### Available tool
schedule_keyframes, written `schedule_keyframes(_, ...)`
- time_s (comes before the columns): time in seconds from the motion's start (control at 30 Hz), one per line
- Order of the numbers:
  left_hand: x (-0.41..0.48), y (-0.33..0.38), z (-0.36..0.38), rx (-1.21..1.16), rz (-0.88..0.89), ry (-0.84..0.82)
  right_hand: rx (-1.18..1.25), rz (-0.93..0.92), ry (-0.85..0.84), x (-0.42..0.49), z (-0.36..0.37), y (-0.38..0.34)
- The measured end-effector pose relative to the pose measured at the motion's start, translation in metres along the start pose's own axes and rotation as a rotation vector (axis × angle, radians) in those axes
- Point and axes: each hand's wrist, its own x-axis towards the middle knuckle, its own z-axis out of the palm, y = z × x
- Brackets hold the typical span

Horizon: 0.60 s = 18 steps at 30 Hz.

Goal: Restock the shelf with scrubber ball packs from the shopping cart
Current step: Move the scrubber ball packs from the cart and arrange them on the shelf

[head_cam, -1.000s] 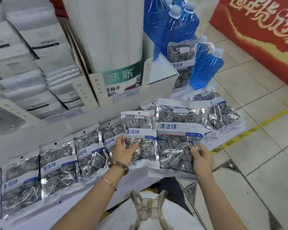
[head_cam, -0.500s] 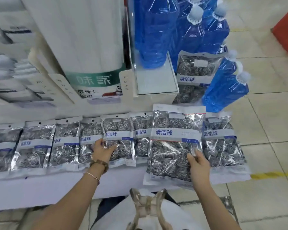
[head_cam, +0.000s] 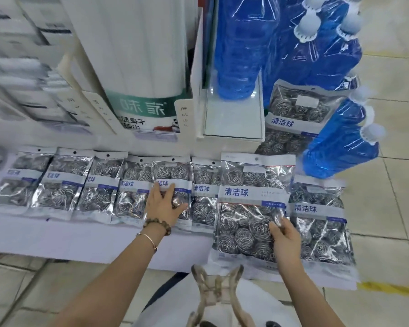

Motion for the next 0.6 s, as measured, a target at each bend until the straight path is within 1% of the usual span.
schedule_keyframes(0.1,0.002,0.002,0.005,0.134,0.019,-0.082,0.018,-0.020,0.046,-0.006,-0.002,0.000)
schedule_keyframes(0.2,0.006,0.000,0.003,0.172,0.029,-0.116,0.029,-0.023,0.079,-0.016,-0.005,-0.003)
schedule_keyframes(0.47,0.006,0.004,0.015,0.241,0.042,-0.025,0.107,0.004,0.174,-0.036,-0.019,0.004)
schedule_keyframes(0.6,0.005,0.003,0.012,0.222,0.031,-0.037,0.174,0.012,0.216,-0.037,-0.029,0.005)
